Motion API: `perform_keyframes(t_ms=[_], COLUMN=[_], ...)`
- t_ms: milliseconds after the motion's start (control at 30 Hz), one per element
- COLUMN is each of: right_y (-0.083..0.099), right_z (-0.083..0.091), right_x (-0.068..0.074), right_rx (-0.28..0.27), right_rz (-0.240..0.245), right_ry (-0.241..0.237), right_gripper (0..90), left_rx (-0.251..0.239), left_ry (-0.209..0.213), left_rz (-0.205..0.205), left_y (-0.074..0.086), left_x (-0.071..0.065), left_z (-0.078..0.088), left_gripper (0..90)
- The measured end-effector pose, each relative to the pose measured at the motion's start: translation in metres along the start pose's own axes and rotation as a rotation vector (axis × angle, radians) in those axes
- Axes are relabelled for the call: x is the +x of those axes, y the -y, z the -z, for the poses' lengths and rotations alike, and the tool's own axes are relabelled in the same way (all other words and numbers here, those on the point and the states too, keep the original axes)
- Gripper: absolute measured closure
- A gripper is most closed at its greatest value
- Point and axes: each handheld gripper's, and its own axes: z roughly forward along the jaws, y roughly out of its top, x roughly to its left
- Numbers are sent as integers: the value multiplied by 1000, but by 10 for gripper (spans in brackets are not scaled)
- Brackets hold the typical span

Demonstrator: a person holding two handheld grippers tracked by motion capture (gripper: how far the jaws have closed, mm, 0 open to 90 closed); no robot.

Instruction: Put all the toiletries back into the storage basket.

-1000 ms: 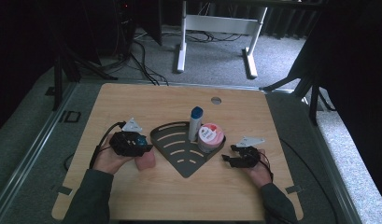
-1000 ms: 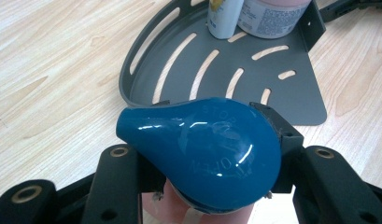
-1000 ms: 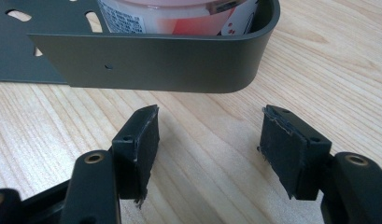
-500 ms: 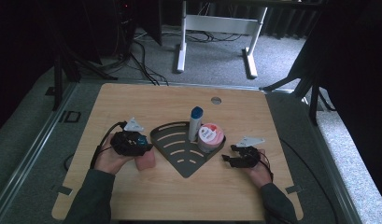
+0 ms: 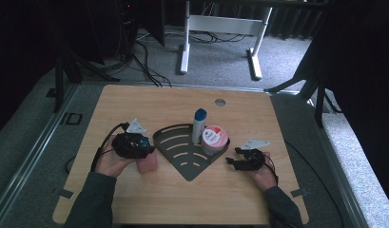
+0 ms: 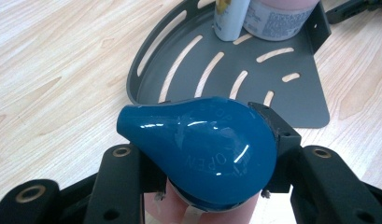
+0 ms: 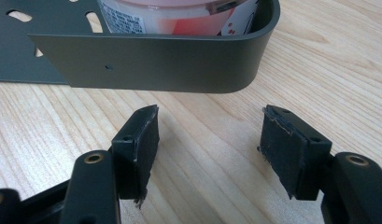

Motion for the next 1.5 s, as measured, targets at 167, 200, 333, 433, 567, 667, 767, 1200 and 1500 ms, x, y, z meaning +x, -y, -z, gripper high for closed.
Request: perform_keyframes(t_ms=[167, 200, 333, 433, 567, 667, 767, 1200, 1500], right_y=[0, 0, 0, 0, 0, 0, 0, 0, 0], right_z=[0, 0, 0, 0, 0, 0, 0, 0, 0], right_x=[0, 0, 0, 0, 0, 0, 0, 0, 0], right_rx=[0, 1, 1, 2, 1, 1, 0, 2, 2], right_rz=[-1, -1, -1, -1, 0, 1, 2, 1, -1], right_ry=[-1, -1, -1, -1, -1, 1, 1, 0, -1], right_gripper=[371, 371, 371, 371, 371, 371, 371, 371, 371], left_rx=[1, 0, -6, -9, -17, -22, -22, -37, -47], left_ry=[-4, -3, -4, -9, -17, -21, -20, -23, -21], left_rz=[4, 4, 7, 11, 15, 17, 16, 6, 1], left_y=[-4, -5, -8, -11, -15, -18, -22, -40, -50], left_x=[1, 1, 2, 4, 5, 5, 6, 6, 4], left_z=[3, 4, 6, 9, 12, 14, 14, 21, 19], left_gripper=[532, 532, 531, 531, 531, 532, 531, 532, 532])
